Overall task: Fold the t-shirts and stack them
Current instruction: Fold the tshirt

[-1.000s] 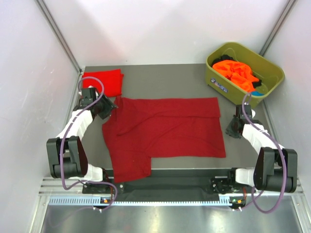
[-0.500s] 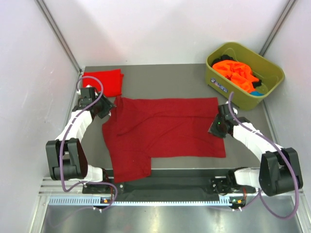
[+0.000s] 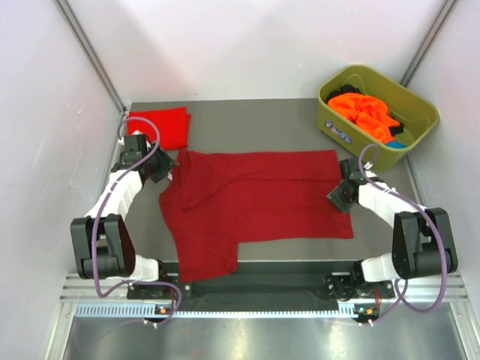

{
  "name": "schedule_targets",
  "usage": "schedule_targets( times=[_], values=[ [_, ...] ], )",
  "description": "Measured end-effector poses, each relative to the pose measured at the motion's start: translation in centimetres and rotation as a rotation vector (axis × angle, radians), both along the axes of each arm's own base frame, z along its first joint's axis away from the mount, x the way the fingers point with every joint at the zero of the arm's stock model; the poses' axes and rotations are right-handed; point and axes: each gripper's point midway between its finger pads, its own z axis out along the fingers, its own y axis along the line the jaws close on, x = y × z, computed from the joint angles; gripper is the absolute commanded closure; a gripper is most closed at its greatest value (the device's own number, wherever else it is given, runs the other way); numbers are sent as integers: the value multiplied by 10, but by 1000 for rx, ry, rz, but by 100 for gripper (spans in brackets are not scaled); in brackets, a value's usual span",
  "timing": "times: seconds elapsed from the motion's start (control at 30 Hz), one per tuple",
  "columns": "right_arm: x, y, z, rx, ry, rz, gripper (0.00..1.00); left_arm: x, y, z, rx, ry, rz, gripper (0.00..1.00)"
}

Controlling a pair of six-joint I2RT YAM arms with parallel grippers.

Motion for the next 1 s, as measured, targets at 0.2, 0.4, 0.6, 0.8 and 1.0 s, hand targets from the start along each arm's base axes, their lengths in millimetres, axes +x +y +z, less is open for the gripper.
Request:
schedule_targets(
  times=[0.2, 0.4, 0.6, 0.8, 1.0],
  values=[
    [9, -30, 1, -16, -45, -101, 67, 6, -1, 11, 10, -32, -28, 44],
    [4, -59, 2, -65, -72, -189, 67, 26, -7, 31, 47, -83, -78, 44],
    [-20, -92, 4, -147, -61, -247, 66, 39, -12, 16, 64, -43, -125, 47],
    [-14, -81, 28, -169, -110, -78, 63, 48, -17, -4, 33, 27, -148, 47],
    [39, -2, 105, -141, -334, 251, 59, 41, -23, -15, -4, 71, -159, 47]
  ],
)
